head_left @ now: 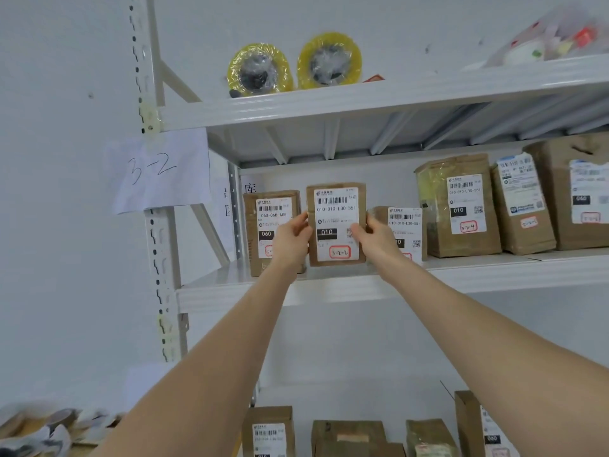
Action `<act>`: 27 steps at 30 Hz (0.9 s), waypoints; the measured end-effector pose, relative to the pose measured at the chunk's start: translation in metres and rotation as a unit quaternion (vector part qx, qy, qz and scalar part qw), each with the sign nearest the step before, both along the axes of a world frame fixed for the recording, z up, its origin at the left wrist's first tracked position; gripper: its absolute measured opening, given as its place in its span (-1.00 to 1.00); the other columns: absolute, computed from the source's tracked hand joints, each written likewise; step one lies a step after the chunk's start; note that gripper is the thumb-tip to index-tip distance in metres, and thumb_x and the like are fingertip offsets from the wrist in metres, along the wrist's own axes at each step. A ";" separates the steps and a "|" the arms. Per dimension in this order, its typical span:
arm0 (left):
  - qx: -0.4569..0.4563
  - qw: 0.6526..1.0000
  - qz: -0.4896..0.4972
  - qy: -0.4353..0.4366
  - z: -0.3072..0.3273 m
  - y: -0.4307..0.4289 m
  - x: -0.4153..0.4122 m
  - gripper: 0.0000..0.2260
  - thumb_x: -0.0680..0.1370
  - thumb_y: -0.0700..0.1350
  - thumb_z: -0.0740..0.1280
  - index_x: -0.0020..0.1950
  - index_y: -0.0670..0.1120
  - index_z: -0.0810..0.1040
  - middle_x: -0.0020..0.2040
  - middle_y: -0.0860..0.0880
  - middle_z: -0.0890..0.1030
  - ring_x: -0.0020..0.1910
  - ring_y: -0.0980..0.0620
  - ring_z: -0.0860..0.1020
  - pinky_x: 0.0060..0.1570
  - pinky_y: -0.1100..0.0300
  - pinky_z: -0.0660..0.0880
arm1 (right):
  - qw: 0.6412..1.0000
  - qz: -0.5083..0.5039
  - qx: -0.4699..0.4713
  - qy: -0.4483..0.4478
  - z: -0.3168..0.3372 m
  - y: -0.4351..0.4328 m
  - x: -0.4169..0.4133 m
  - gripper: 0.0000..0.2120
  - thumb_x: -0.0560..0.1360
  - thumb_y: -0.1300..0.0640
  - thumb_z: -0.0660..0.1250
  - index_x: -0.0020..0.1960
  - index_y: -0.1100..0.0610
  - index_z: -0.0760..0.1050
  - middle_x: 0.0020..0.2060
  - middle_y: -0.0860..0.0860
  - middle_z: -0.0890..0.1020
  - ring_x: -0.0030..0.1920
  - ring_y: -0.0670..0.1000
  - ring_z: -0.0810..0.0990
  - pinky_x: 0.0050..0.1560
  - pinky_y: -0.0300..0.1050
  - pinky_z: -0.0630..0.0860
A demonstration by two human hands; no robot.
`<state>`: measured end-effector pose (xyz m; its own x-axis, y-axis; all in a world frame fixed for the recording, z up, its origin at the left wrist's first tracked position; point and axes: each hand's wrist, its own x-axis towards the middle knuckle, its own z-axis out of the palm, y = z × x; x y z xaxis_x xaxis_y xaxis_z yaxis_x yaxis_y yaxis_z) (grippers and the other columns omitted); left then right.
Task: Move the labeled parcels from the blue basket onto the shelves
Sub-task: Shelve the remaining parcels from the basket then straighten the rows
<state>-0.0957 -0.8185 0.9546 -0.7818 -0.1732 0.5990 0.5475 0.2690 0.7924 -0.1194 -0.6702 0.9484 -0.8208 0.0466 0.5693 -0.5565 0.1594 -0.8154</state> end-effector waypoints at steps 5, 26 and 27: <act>0.001 0.999 0.045 -0.025 -0.013 0.004 -0.020 -0.64 0.60 -0.27 0.09 0.33 -0.06 0.48 0.14 -0.04 0.63 0.10 -0.03 0.59 -0.03 0.10 0.59 | 0.999 -0.023 0.031 -0.013 -0.009 -0.004 -0.012 -0.58 0.60 0.27 0.13 0.41 0.00 0.35 0.17 0.02 0.59 0.09 0.05 0.57 0.10 -0.03 0.54; -0.074 0.982 0.141 -0.101 -0.018 0.010 -0.033 -0.73 0.59 -0.22 0.16 0.26 -0.17 0.49 0.12 -0.14 0.61 0.06 -0.14 0.58 -0.14 0.10 0.55 | 0.971 -0.197 0.136 -0.003 -0.021 -0.006 -0.043 -0.79 0.58 0.21 0.18 0.00 0.09 0.59 -0.02 0.07 0.66 -0.13 0.11 0.55 -0.41 -0.23 0.29; -0.073 0.982 0.137 -0.104 -0.017 0.011 -0.033 -0.73 0.59 -0.22 0.16 0.25 -0.17 0.50 0.12 -0.14 0.62 0.06 -0.14 0.58 -0.16 0.11 0.54 | 0.970 -0.198 0.139 -0.005 -0.021 -0.005 -0.043 -0.79 0.58 0.21 0.17 0.01 0.10 0.59 -0.01 0.07 0.66 -0.12 0.11 0.54 -0.39 -0.23 0.30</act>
<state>-0.1291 -0.8074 0.9374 -0.8264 -0.3181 0.4646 0.2682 0.5030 0.8216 -0.1626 -0.6754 0.9271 -0.7754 0.2050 0.5973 -0.3994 0.5735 -0.7153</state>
